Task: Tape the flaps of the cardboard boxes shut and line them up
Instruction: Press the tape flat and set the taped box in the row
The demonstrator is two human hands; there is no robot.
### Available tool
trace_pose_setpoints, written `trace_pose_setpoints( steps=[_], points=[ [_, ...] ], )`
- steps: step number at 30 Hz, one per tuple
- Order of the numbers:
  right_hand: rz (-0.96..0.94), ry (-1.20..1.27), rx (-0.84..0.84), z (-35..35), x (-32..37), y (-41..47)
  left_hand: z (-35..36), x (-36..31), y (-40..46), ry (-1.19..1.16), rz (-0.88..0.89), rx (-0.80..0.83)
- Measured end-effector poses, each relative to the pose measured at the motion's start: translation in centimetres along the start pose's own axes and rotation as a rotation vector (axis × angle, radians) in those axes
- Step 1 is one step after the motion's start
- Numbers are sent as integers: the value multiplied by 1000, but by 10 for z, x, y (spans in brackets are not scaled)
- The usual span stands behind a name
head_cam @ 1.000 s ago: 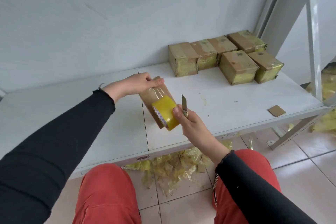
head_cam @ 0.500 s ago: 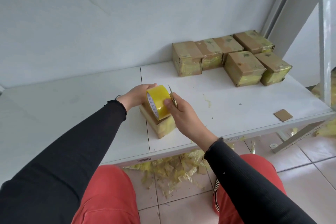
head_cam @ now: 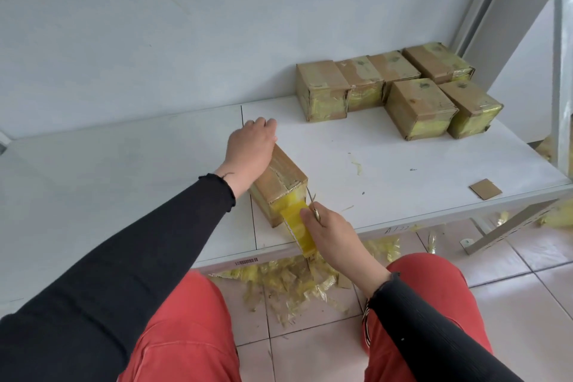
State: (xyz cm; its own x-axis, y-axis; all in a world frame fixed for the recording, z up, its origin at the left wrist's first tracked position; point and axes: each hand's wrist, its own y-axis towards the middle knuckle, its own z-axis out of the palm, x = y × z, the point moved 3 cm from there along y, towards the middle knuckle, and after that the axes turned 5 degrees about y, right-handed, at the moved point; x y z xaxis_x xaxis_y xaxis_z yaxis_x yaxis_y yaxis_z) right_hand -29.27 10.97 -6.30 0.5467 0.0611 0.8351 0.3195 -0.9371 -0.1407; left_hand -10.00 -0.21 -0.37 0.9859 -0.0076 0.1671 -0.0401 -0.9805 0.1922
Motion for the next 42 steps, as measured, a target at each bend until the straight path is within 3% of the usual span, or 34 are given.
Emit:
trace_pose_setpoints(
  steps=[4, 9, 19, 25, 35, 39, 41, 42],
  points=[
    [30, 118, -17, 4, -5, 1, 2, -29, -27, -96, -139, 93],
    [80, 388, -12, 10, -5, -1, 24, -50, -46, -175, -172, 198],
    [19, 465, 162, 29, 23, 22, 31, -13, 28, -175, 78, 400],
    [4, 499, 99, 41, 22, 20, 37, -29, 18, -210, -12, 211],
    [60, 403, -75, 49, 8, 10, 45, -30, 16, -175, 13, 135],
    [71, 472, -36, 50, 13, 5, 38, -29, 15, -214, 5, 200],
    [68, 512, -36, 49, 13, 4, 26, -28, 16, -341, 27, 259],
    [66, 525, -34, 48, 13, 3, 16, -24, 14, -503, 21, 214]
  ],
)
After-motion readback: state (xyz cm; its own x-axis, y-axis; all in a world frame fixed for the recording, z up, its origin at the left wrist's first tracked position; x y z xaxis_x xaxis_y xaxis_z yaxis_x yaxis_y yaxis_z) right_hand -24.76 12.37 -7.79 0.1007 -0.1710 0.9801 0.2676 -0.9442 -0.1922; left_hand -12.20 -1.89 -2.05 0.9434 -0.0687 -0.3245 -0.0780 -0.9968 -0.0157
